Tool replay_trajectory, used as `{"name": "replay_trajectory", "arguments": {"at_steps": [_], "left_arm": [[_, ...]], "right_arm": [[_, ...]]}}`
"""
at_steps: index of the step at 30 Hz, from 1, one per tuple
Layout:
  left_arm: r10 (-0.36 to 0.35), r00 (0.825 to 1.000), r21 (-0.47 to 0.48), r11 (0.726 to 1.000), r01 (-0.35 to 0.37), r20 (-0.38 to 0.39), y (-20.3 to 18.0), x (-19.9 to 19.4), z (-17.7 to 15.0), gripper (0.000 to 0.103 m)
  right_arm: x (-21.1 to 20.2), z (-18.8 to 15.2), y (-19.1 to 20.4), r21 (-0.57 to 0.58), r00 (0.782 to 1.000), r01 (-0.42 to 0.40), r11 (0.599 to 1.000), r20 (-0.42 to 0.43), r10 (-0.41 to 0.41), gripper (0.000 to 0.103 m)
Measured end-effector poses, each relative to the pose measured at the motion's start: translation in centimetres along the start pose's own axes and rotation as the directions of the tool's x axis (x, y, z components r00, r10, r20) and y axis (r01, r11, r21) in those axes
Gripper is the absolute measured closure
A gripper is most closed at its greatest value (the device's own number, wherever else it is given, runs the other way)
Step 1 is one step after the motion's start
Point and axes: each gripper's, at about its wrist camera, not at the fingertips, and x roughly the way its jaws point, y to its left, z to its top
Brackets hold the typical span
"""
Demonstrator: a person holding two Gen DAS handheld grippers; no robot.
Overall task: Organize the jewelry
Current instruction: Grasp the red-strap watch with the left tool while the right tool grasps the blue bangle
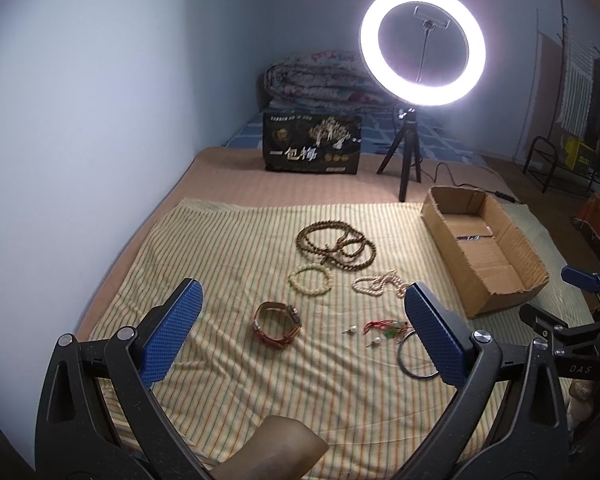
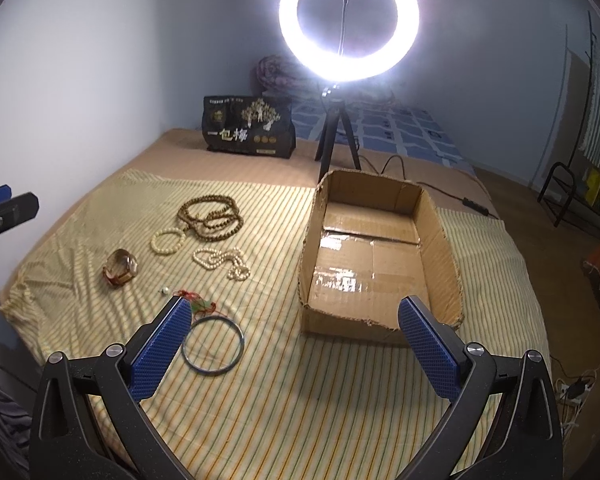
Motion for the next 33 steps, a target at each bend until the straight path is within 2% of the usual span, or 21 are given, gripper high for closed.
{"name": "replay_trajectory", "arguments": {"at_steps": [5, 11, 13, 14, 19, 21, 27, 33], "left_arm": [[-0.013, 0.997, -0.018, 1.000, 0.011, -0.076, 1.2, 1.8, -0.2, 0.000], [-0.005, 0.989, -0.014, 1.000, 0.003, -0.148, 2.0, 3.8, -0.9, 0.000], [-0.004, 0.985, -0.001, 1.000, 0.004, -0.175, 2.0, 4.7, -1.4, 0.006], [-0.004, 0.981, 0.011, 1.000, 0.006, -0.196, 1.9, 5.3, -1.7, 0.010], [-0.028, 0.961, -0.002, 1.000, 0.029, -0.275, 2.4, 7.8, -2.6, 0.012], [-0.030, 0.957, -0.016, 1.000, 0.026, -0.288, 2.8, 8.5, -2.6, 0.016], [-0.066, 0.930, -0.082, 0.996, 0.039, -0.362, 3.9, 11.9, -2.7, 0.016], [-0.074, 0.904, -0.115, 0.993, 0.028, -0.421, 4.6, 15.0, -3.0, 0.016]], "right_arm": [[1.7, -0.7, 0.8, -0.023, 0.998, -0.022, 0.999, -0.057, 0.021, 0.001], [4.0, -2.0, 2.2, -0.037, 0.986, -0.090, 0.995, -0.143, 0.084, 0.001], [4.8, -2.5, 2.6, -0.042, 0.981, -0.103, 0.994, -0.168, 0.095, 0.001], [5.1, -2.7, 2.8, -0.043, 0.979, -0.109, 0.993, -0.179, 0.100, 0.001], [6.9, -3.7, 3.7, -0.065, 0.964, -0.134, 0.989, -0.240, 0.115, 0.001], [7.5, -4.0, 3.9, -0.066, 0.959, -0.145, 0.987, -0.254, 0.124, 0.001], [8.6, -4.2, 4.6, -0.063, 0.947, -0.182, 0.981, -0.279, 0.158, 0.001], [9.8, -4.3, 6.0, -0.120, 0.948, -0.193, 0.974, -0.278, 0.154, 0.001]]}}
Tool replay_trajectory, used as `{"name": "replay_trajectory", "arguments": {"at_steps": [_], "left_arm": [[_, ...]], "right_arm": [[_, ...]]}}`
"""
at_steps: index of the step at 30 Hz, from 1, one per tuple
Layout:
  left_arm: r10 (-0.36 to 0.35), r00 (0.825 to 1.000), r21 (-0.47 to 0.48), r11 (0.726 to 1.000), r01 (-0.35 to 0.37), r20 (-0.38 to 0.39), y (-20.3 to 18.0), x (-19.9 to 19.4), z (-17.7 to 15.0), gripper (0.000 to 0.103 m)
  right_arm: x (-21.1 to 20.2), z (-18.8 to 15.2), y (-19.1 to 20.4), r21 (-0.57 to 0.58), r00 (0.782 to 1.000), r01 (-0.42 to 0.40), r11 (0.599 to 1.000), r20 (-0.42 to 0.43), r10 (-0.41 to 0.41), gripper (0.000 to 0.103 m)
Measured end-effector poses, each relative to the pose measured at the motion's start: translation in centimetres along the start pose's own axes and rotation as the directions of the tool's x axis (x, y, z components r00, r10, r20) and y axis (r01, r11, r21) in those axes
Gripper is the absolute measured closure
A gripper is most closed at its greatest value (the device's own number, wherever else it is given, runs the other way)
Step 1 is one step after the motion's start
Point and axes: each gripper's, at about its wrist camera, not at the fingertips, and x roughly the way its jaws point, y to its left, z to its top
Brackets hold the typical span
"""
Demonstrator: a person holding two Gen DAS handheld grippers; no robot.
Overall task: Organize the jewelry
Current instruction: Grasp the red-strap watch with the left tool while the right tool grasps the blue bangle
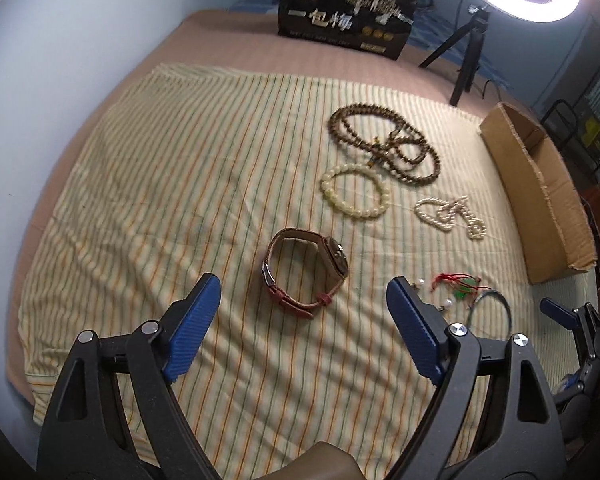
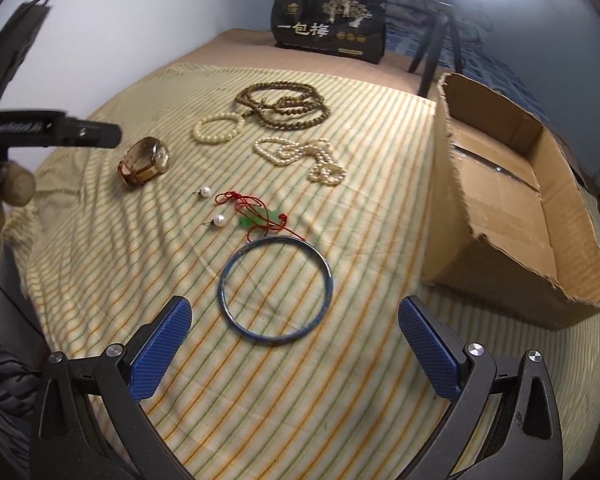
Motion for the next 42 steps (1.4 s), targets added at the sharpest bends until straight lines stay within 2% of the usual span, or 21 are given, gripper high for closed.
{"name": "replay_trajectory", "arguments": {"at_steps": [13, 21, 28, 37, 42], "left_arm": [[0.046, 0.996, -0.041, 0.998, -0.049, -0.070, 1.0, 3.9, 1.2, 0.015], [-0.008, 0.995, -0.118, 0.993, -0.003, -0.097, 1.8, 5.3, 1.5, 0.015], [-0.029, 0.993, -0.128, 0.992, 0.015, -0.113, 1.4, 5.3, 1.6, 0.015], [-0.006, 0.993, -0.136, 0.991, -0.011, -0.121, 1.1, 6.3, 1.7, 0.015], [0.001, 0.993, -0.110, 0.994, -0.014, -0.115, 0.5, 6.2, 1.4, 0.032]], "right_arm": [[2.8, 0.6, 0.3, -0.012, 0.999, 0.011, 1.000, -0.050, -0.011, 0.001], [4.1, 0.9, -0.1, 0.013, 0.996, 0.015, 1.000, -0.086, -0.014, 0.001], [4.1, 1.0, -0.1, 0.017, 0.996, 0.012, 1.000, -0.089, -0.011, 0.001], [4.4, 1.1, 0.4, -0.015, 0.994, 0.029, 0.999, -0.102, -0.030, 0.001], [4.3, 0.9, 0.6, -0.038, 0.994, 0.037, 0.999, -0.104, -0.040, 0.001]]}}
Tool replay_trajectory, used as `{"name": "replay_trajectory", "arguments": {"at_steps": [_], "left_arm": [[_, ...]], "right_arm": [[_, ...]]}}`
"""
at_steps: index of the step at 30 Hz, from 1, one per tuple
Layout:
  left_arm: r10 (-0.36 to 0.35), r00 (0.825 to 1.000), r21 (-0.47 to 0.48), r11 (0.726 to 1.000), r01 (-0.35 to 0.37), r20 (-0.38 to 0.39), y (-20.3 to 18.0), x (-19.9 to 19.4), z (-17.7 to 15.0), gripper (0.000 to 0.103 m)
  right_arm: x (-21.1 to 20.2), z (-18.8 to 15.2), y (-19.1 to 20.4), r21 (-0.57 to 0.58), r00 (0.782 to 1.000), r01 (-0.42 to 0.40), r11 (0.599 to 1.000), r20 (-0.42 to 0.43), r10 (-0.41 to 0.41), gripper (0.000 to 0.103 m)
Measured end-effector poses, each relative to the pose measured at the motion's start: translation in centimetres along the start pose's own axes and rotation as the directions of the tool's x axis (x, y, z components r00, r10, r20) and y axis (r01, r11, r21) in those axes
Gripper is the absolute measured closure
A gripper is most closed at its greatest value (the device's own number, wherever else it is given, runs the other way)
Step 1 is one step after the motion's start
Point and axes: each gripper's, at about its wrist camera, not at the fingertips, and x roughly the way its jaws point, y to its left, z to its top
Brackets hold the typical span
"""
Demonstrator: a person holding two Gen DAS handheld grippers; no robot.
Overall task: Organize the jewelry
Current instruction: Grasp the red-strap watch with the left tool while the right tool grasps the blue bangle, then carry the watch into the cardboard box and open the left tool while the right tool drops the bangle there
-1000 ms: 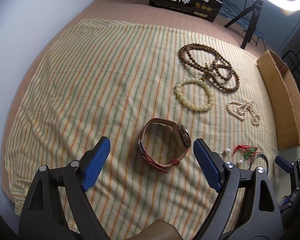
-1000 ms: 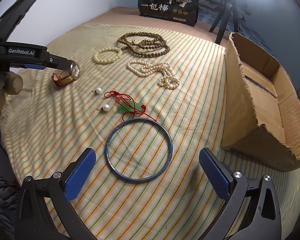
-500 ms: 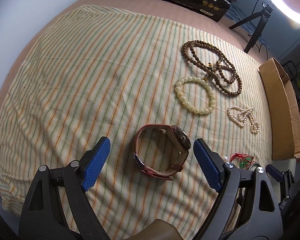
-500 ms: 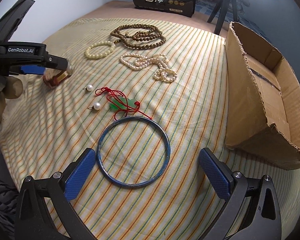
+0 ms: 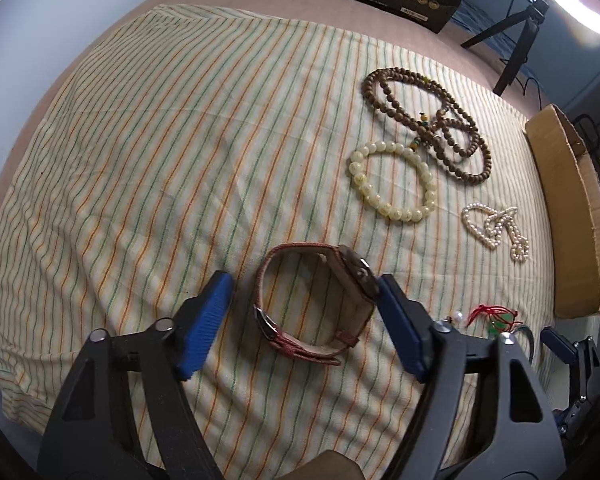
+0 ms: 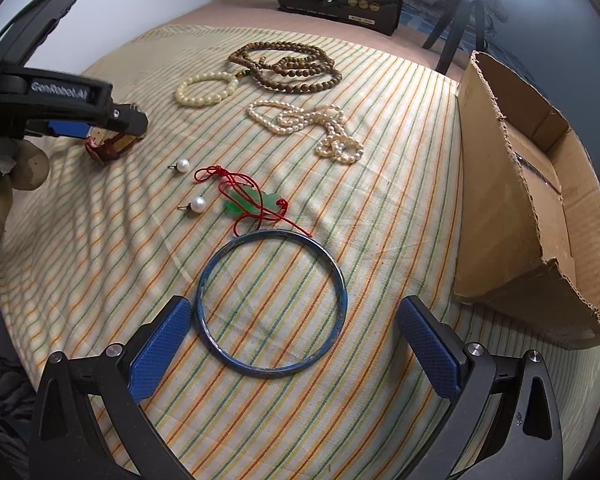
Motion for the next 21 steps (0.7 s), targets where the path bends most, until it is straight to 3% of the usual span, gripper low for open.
{"name": "replay_trajectory", "arguments": {"at_steps": [2, 4, 10, 21], "left_arm": [[-0.019, 1.000, -0.004, 1.000, 0.019, -0.001, -0.1, -0.1, 0.1, 0.041], [-0.020, 1.000, -0.007, 1.000, 0.020, 0.002, -0.2, -0.1, 0.1, 0.042], [-0.034, 0.999, -0.010, 0.999, 0.034, 0.009, 0.0, -0.4, 0.0, 0.043], [-0.055, 0.994, -0.002, 0.998, 0.055, 0.097, -0.3, -4.0, -0.4, 0.044]], "right_arm": [[0.0, -0.1, -0.1, 0.001, 1.000, -0.008, 1.000, 0.000, 0.008, 0.001], [-0.1, -0.1, -0.2, 0.005, 1.000, -0.018, 1.000, 0.002, 0.018, 0.003], [-0.7, -0.1, -0.2, -0.001, 0.999, -0.053, 0.999, 0.013, 0.053, 0.031], [-2.3, -0.4, -0.5, 0.024, 0.995, -0.099, 0.995, 0.035, 0.098, 0.031]]}}
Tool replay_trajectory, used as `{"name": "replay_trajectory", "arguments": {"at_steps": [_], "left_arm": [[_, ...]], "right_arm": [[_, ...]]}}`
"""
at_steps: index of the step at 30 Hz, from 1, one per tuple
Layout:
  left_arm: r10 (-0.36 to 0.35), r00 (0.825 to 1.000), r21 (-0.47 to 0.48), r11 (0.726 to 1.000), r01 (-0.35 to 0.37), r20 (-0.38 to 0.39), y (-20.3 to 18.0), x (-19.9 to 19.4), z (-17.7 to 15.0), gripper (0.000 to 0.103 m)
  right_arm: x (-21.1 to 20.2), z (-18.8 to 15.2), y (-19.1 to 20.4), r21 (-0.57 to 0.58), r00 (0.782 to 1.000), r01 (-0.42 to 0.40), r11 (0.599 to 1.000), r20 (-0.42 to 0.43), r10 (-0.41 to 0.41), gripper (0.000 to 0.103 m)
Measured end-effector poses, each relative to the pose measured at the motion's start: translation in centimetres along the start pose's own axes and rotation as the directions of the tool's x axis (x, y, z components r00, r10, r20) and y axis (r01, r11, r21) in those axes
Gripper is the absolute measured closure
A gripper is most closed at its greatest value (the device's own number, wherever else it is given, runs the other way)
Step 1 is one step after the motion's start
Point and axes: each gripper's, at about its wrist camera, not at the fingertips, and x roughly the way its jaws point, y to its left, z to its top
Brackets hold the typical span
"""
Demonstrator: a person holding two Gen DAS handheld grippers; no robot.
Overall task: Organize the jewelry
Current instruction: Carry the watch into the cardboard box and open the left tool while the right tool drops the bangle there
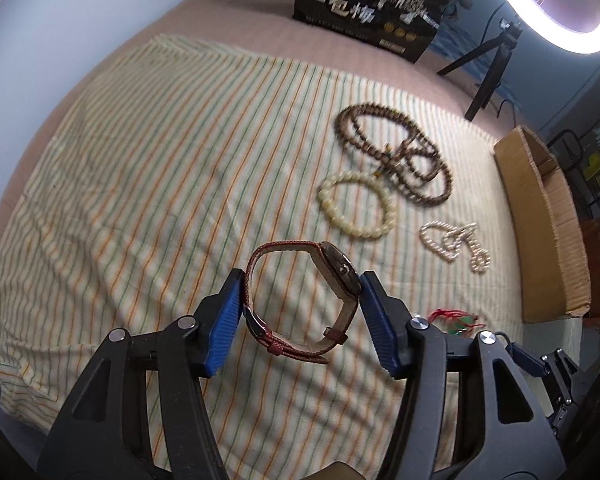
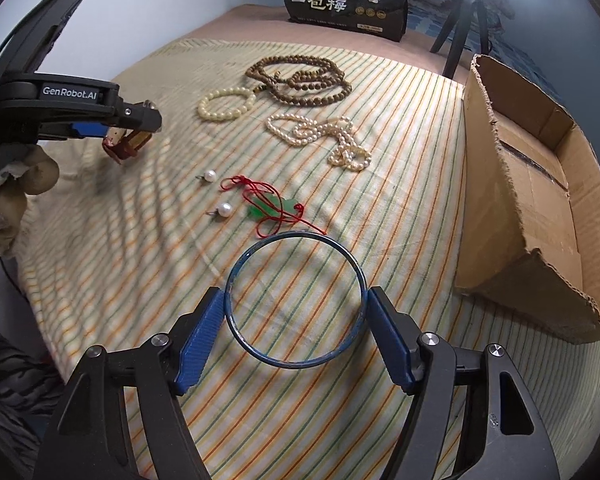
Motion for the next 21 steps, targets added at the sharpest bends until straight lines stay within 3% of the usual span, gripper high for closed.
{"name": "replay_trajectory", "arguments": {"at_steps": [12, 21], "left_arm": [[-0.058, 0.990, 0.051, 0.997, 0.052, 0.129, -3.5, -4.9, 0.6, 0.044], [-0.133, 0.976, 0.129, 0.985, 0.111, 0.171, -8.3, -7.0, 0.5, 0.044]], "right_arm": [[-5.6, 0.6, -1.2, 0.029, 0.991, -0.017, 0.999, 0.134, 0.013, 0.031], [-8.4, 1.6, -5.3, 0.110, 0.981, 0.018, 0.994, 0.192, -0.039, 0.031]]}}
